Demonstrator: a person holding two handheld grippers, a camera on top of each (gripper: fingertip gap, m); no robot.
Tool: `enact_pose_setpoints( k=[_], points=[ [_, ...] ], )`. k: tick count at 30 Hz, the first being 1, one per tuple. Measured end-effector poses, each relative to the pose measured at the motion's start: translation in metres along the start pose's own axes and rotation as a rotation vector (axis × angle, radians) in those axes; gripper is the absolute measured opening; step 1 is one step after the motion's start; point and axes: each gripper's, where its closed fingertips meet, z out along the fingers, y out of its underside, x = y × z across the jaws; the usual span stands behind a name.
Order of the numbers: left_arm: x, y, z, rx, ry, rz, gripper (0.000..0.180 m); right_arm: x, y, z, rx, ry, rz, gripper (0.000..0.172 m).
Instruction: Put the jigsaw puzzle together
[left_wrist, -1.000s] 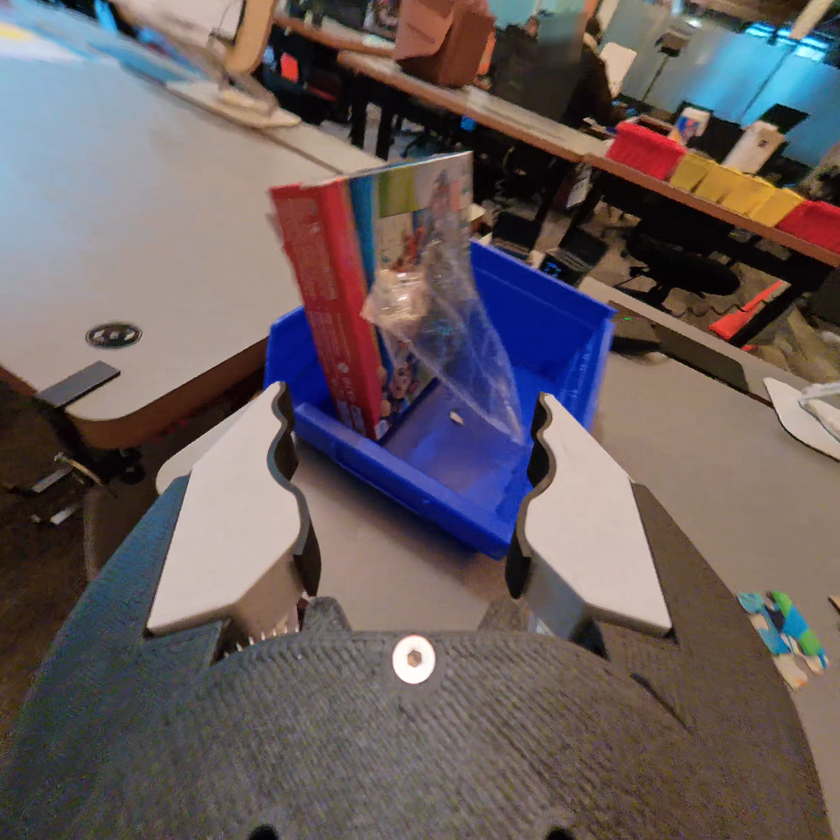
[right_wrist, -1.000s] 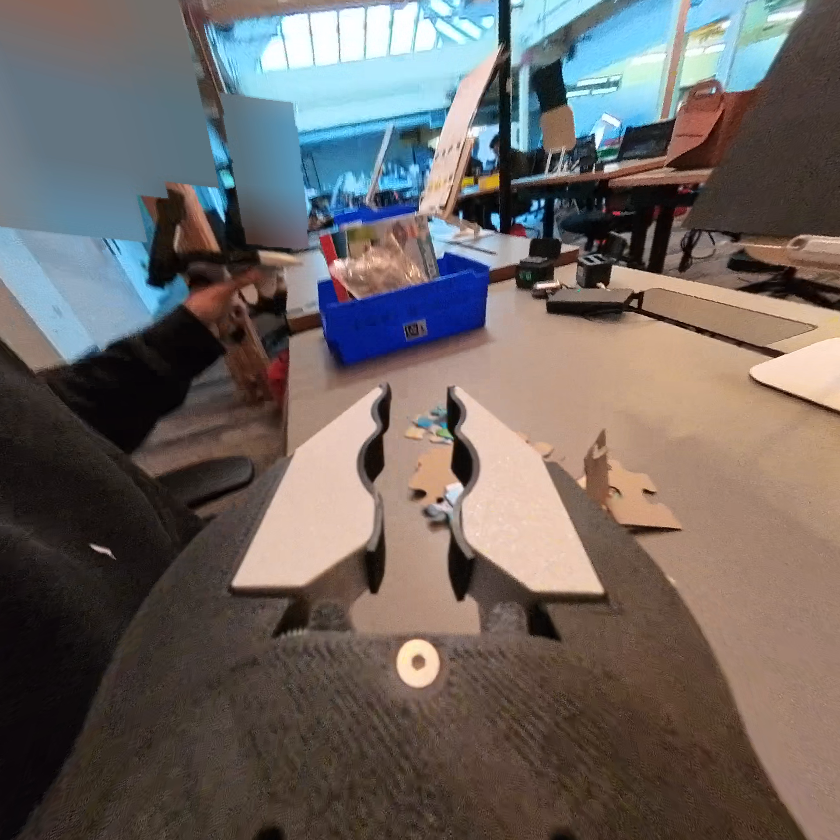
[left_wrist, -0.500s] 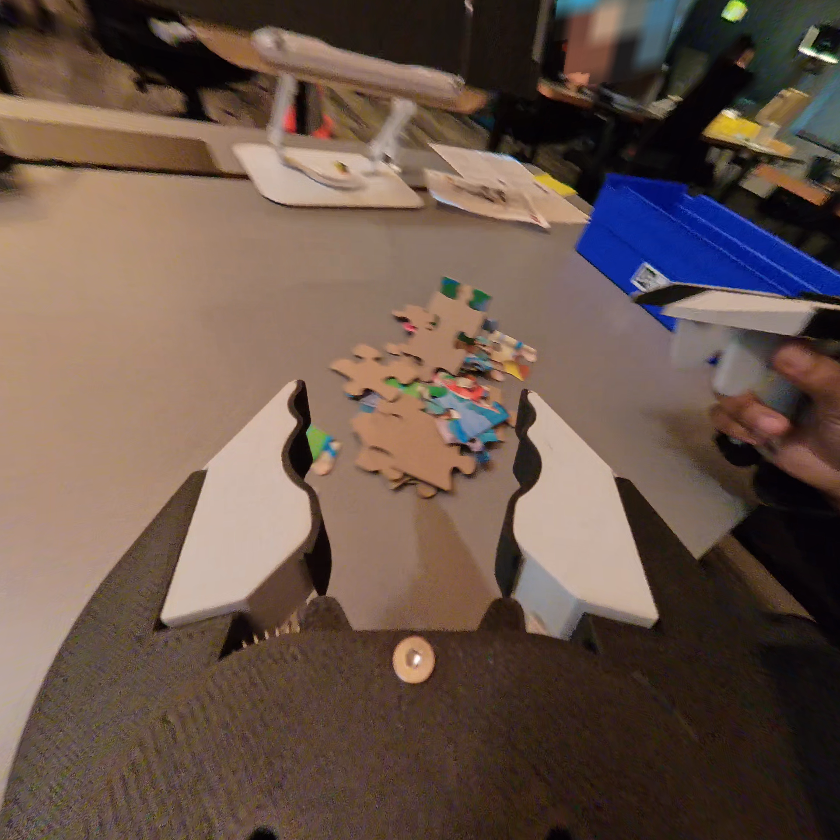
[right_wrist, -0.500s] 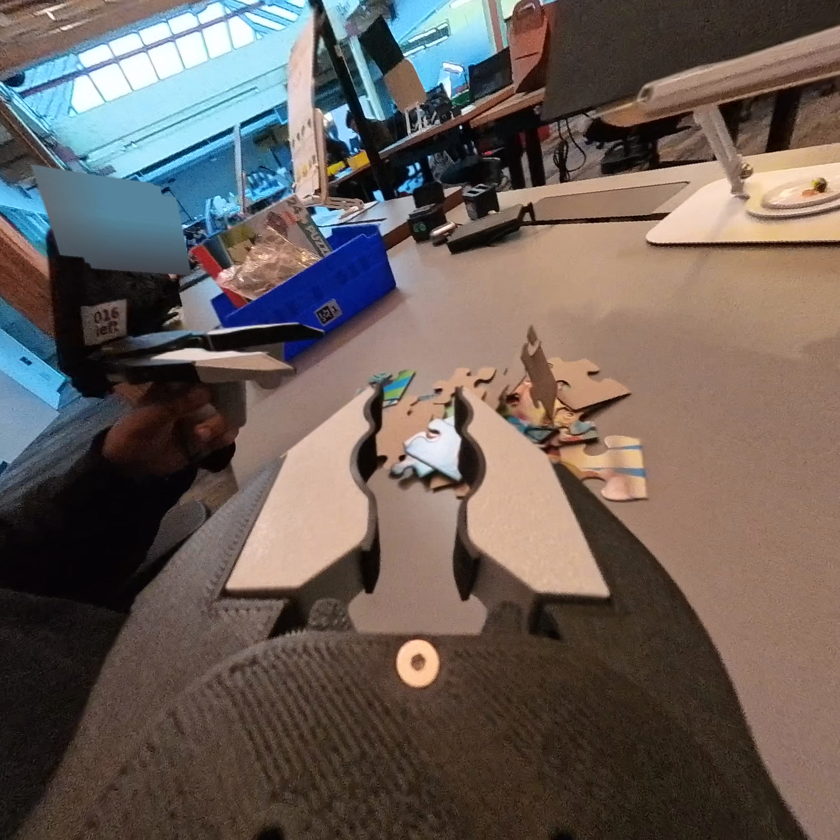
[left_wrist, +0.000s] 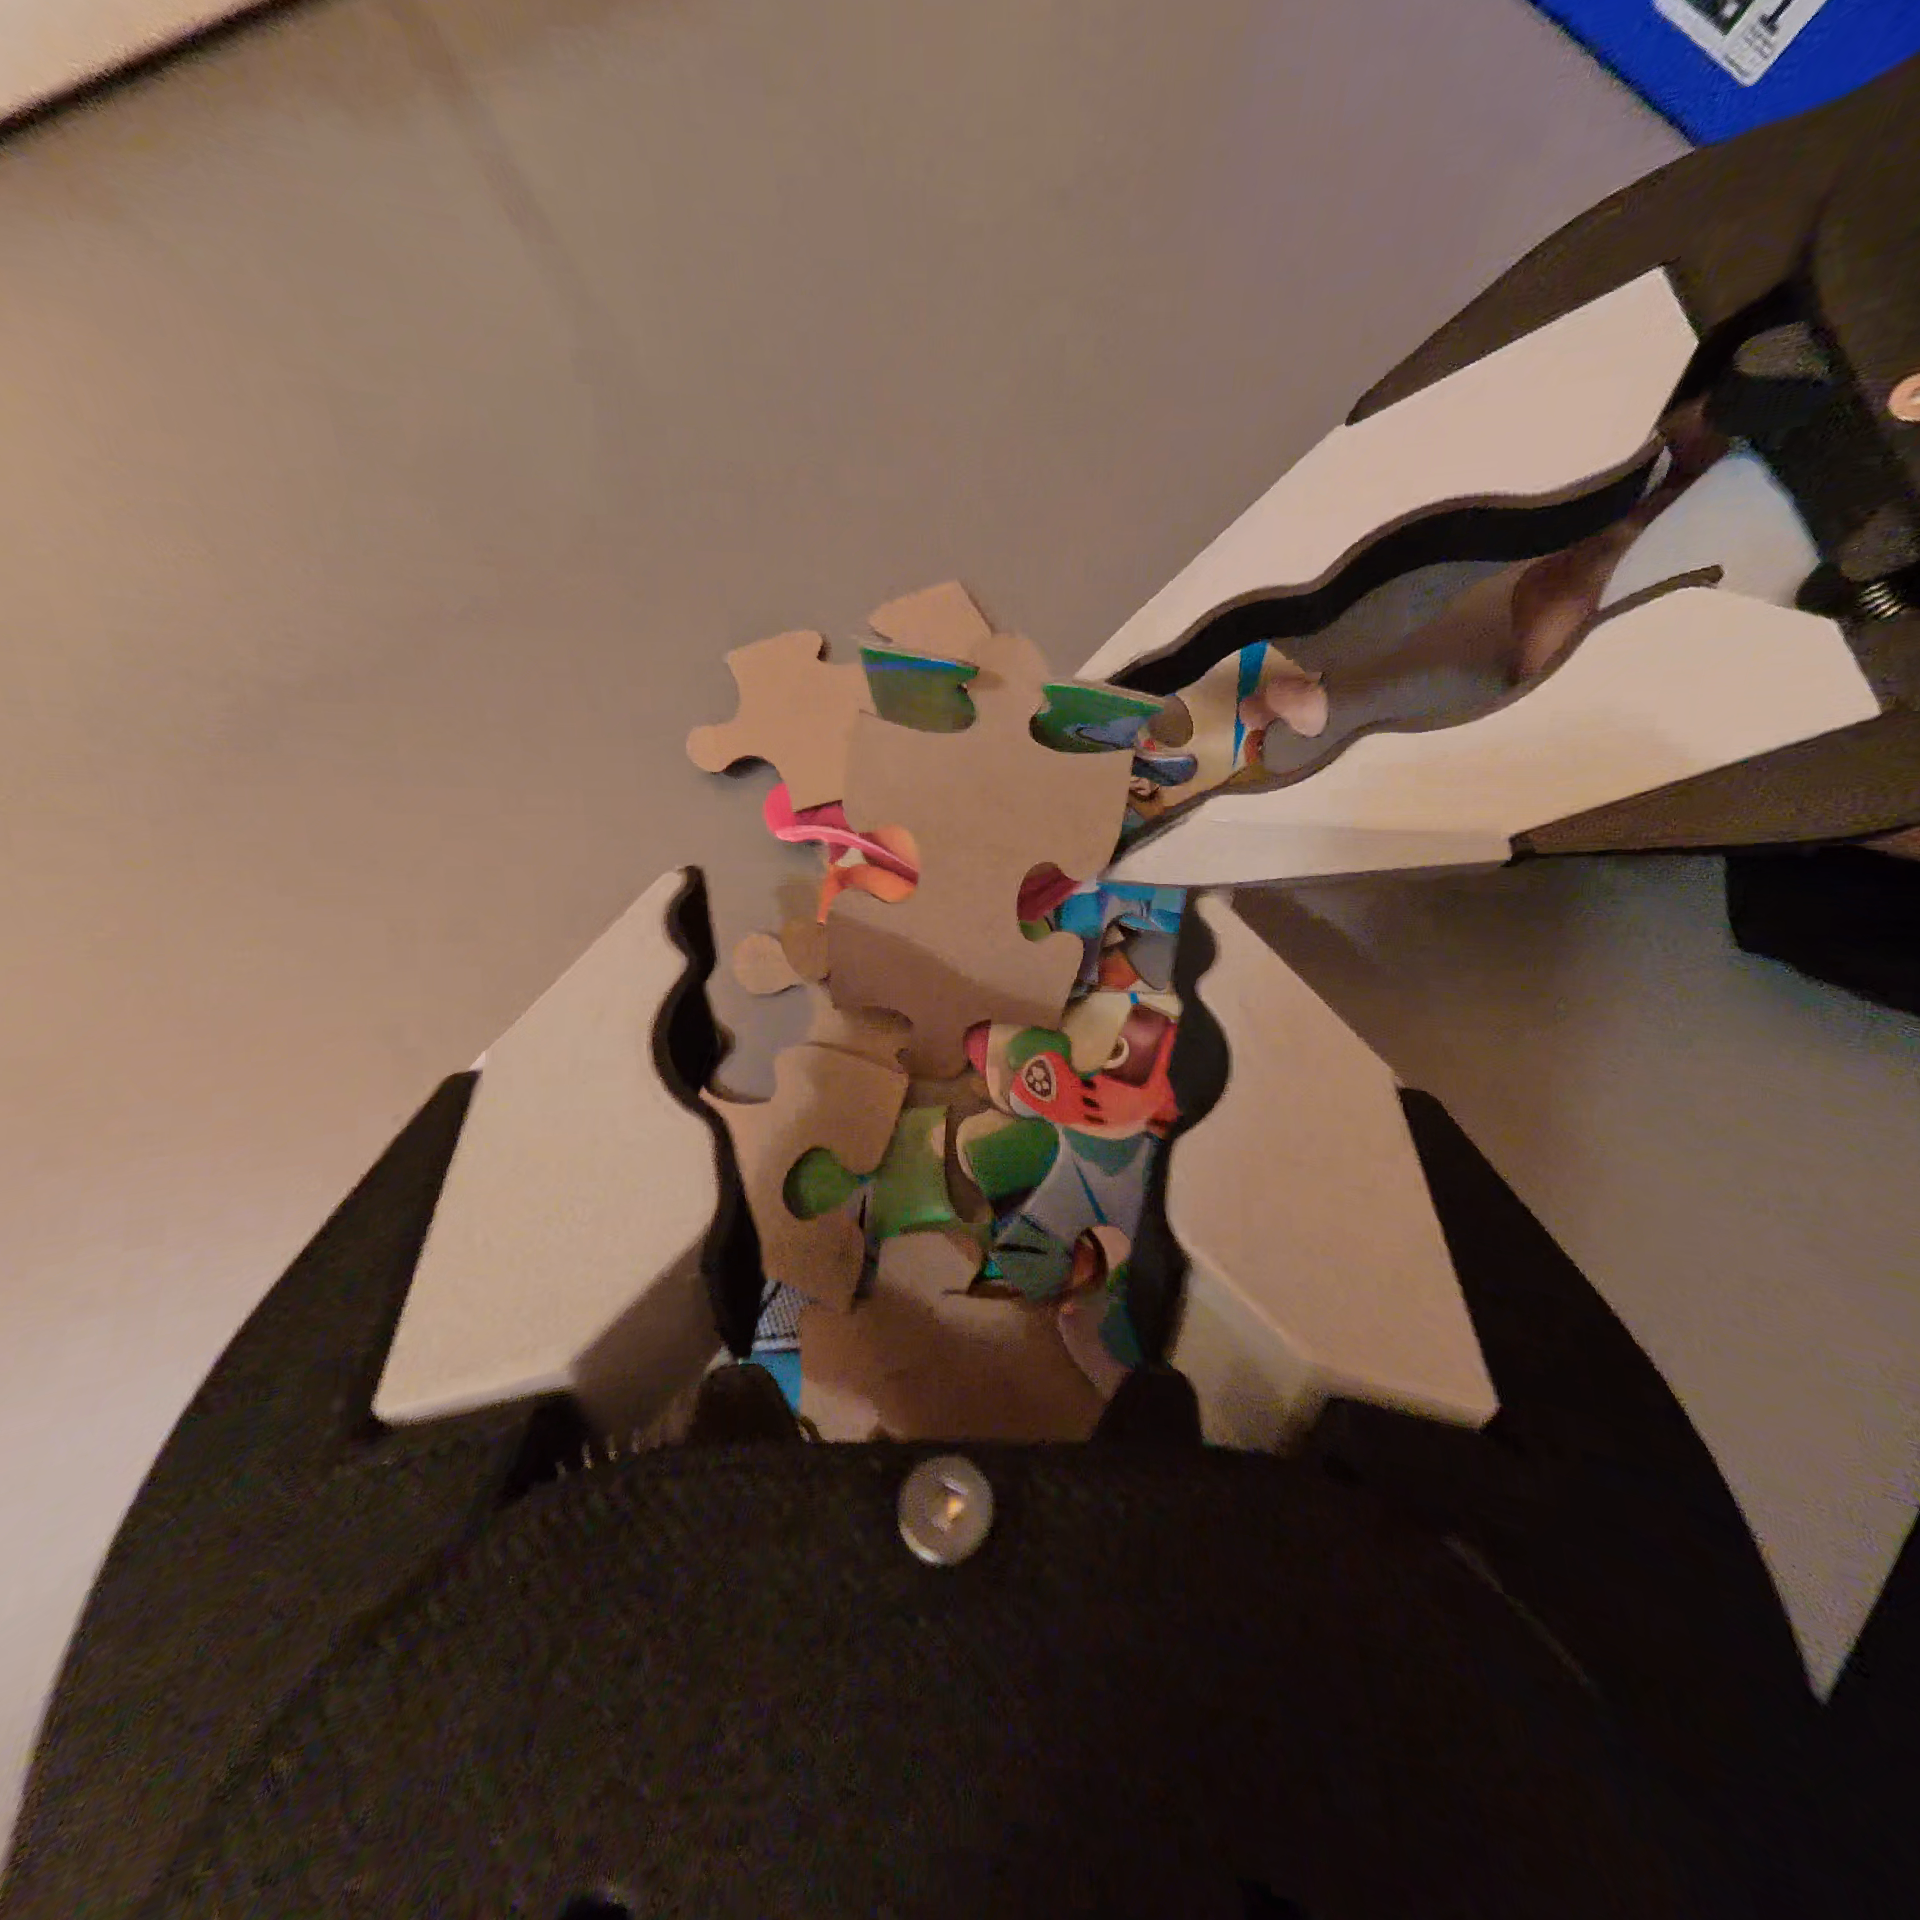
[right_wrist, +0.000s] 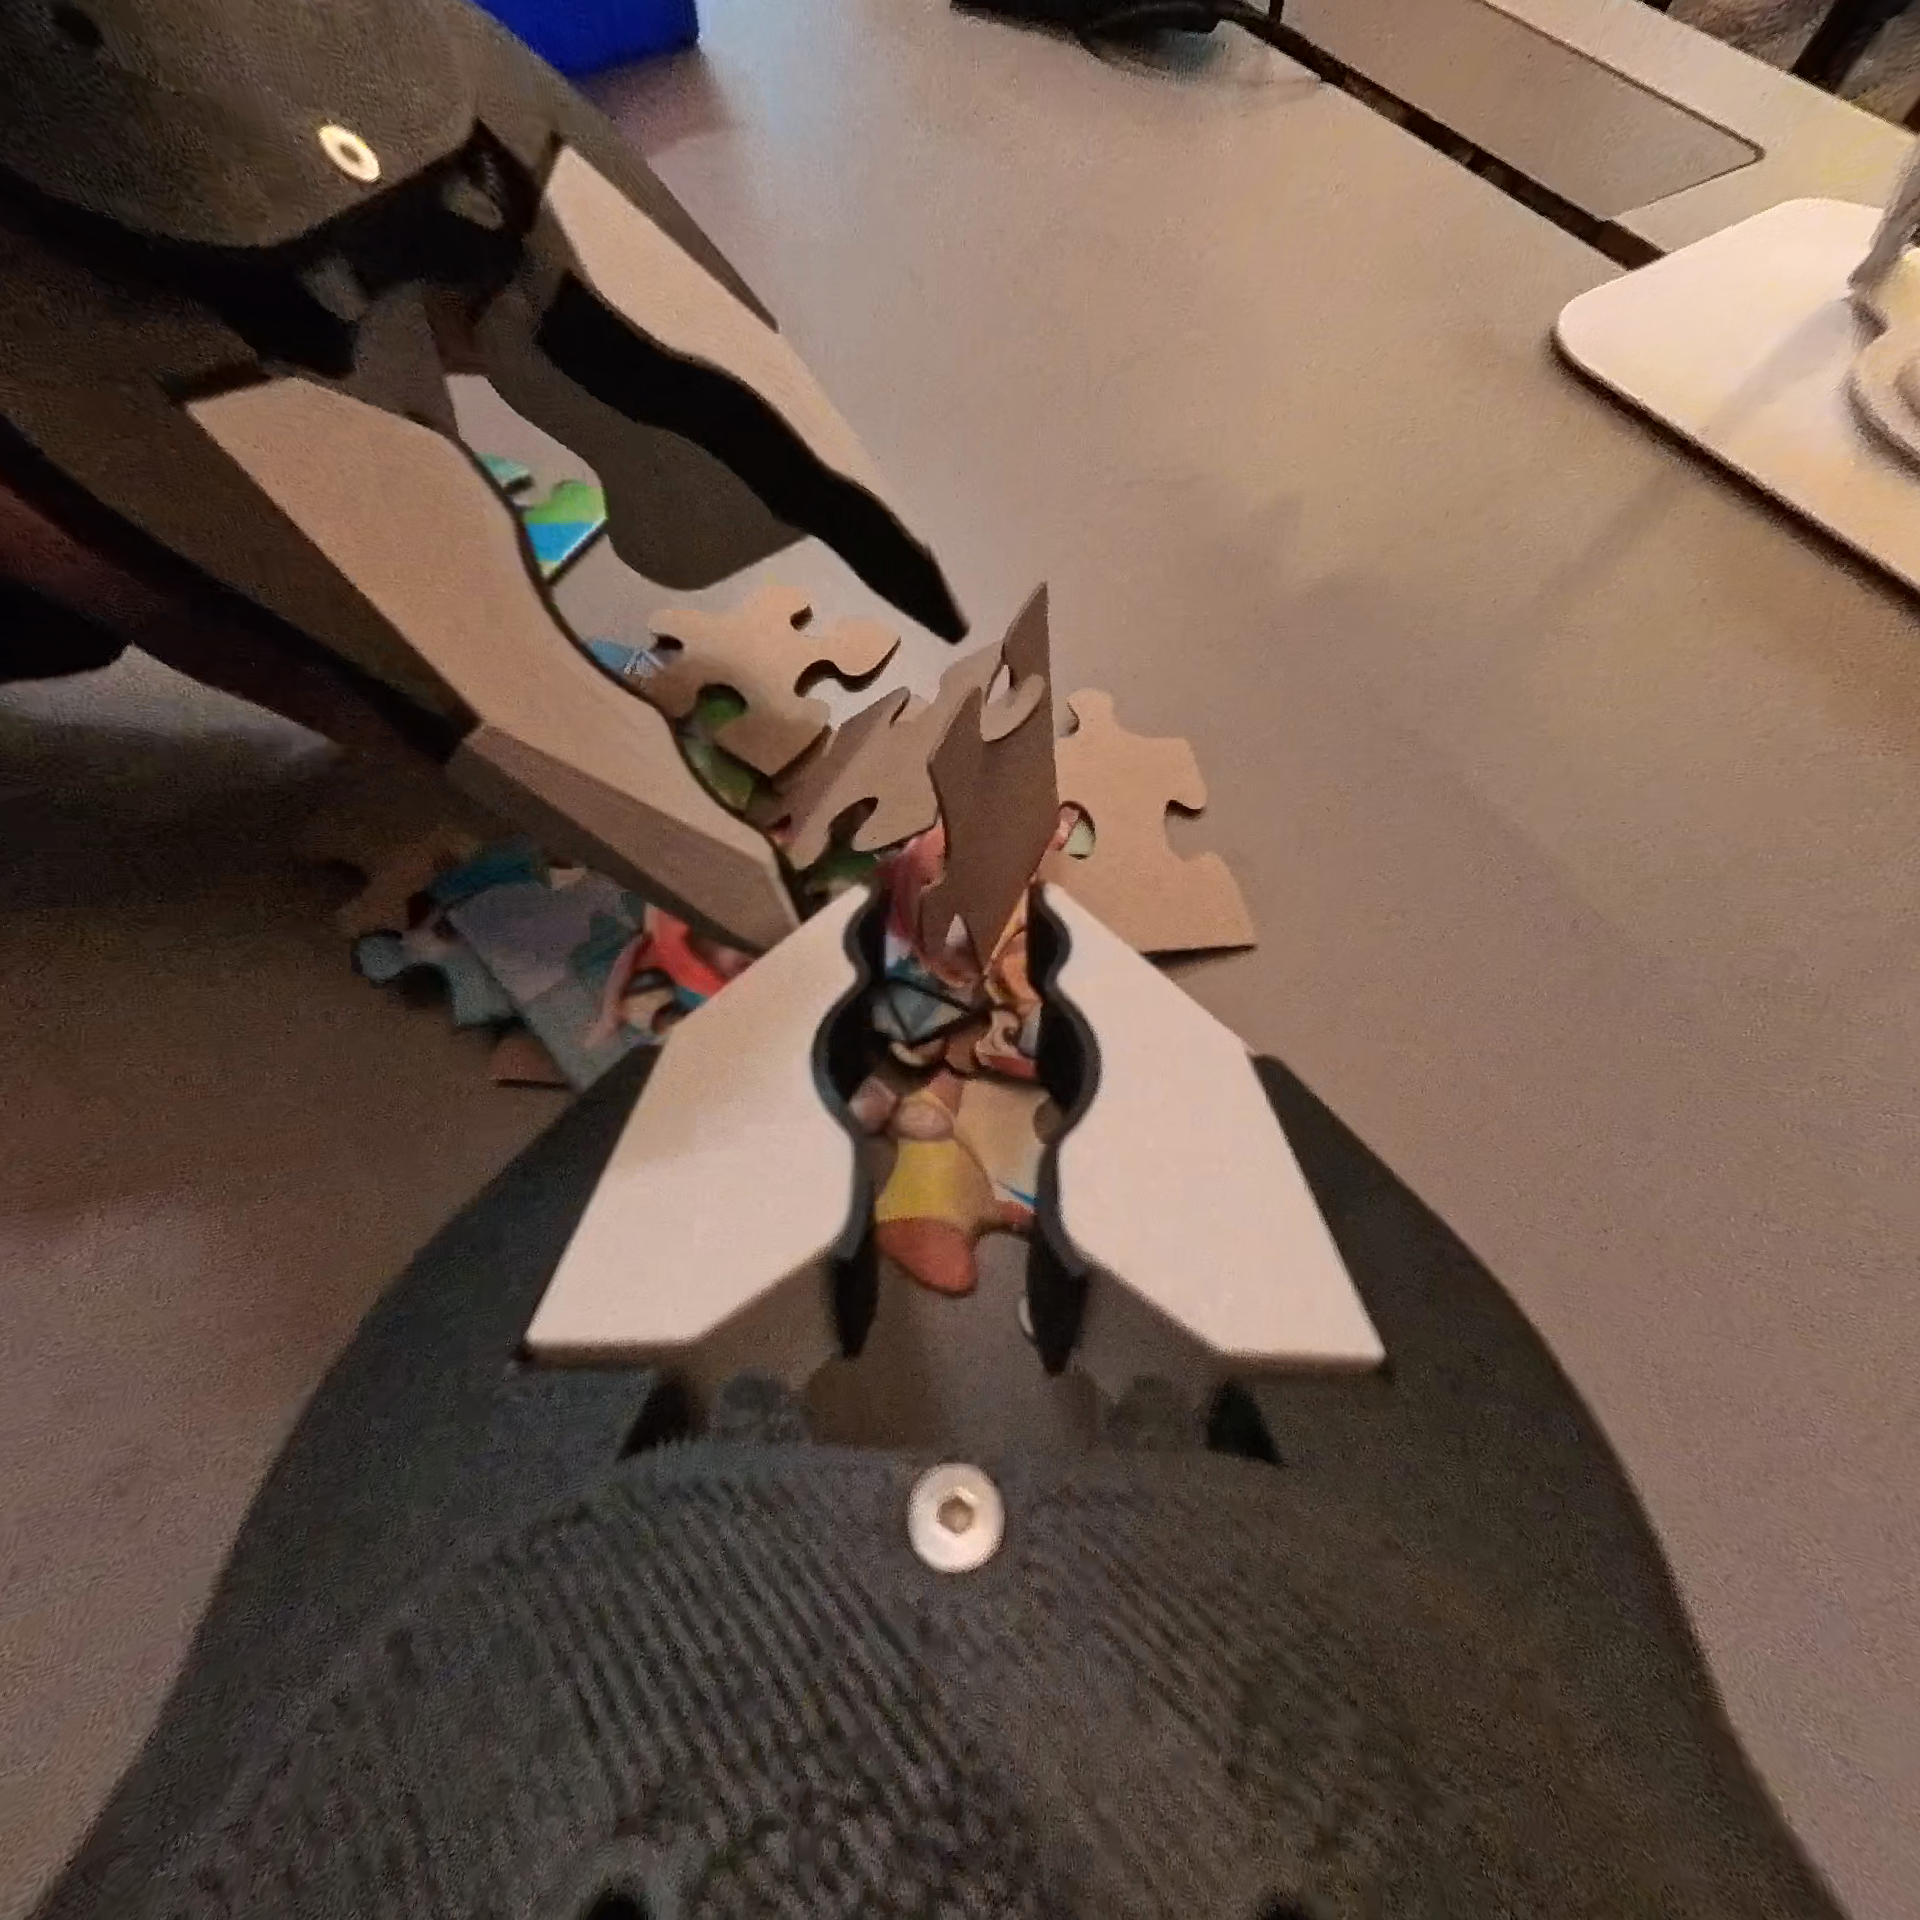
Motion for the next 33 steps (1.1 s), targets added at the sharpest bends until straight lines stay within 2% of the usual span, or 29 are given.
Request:
enact_pose_setpoints(
  k=[2,5,9,14,17,22,25,27,28,30,32,33],
  points=[
    [0.006,0.0,0.0,0.0,0.067,-0.004,0.046,0.001,-0.003,-0.001,0.006,0.013,-0.042,0.007],
    [0.008,-0.007,-0.01,0.063,0.104,-0.044,0.033,0.002,-0.016,-0.014,0.063,0.03,-0.052,0.0],
    [0.017,-0.025,-0.036,0.189,0.191,-0.119,0.033,0.003,-0.039,-0.043,0.191,0.009,0.058,0.0],
    [0.03,-0.04,-0.061,0.302,0.256,-0.145,0.032,0.013,-0.052,-0.088,0.354,-0.068,0.312,0.0],
    [0.045,-0.039,-0.067,0.322,0.285,-0.153,0.033,0.032,-0.024,-0.112,0.322,-0.014,0.466,0.0],
    [0.073,-0.038,-0.074,0.361,0.365,-0.17,0.033,0.05,0.074,-0.13,0.036,0.145,0.747,0.0],
    [0.087,-0.038,-0.072,0.365,0.41,-0.184,0.033,0.05,0.087,-0.127,0.052,0.18,0.835,0.005],
    [0.094,-0.04,-0.073,0.372,0.432,-0.185,0.033,0.055,0.093,-0.125,0.037,0.219,0.847,0.01],
    [0.097,-0.041,-0.073,0.375,0.435,-0.18,0.033,0.058,0.097,-0.125,0.016,0.25,0.829,0.019],
    [0.099,-0.04,-0.074,0.37,0.43,-0.166,0.033,0.056,0.099,-0.129,-0.034,0.275,0.772,0.042],
    [0.1,-0.039,-0.073,0.367,0.426,-0.161,0.033,0.048,0.083,-0.139,-0.053,0.295,0.665,0.078],
    [0.1,-0.039,-0.073,0.37,0.435,-0.167,0.033,0.043,0.068,-0.146,-0.035,0.321,0.572,0.083]
  ],
)
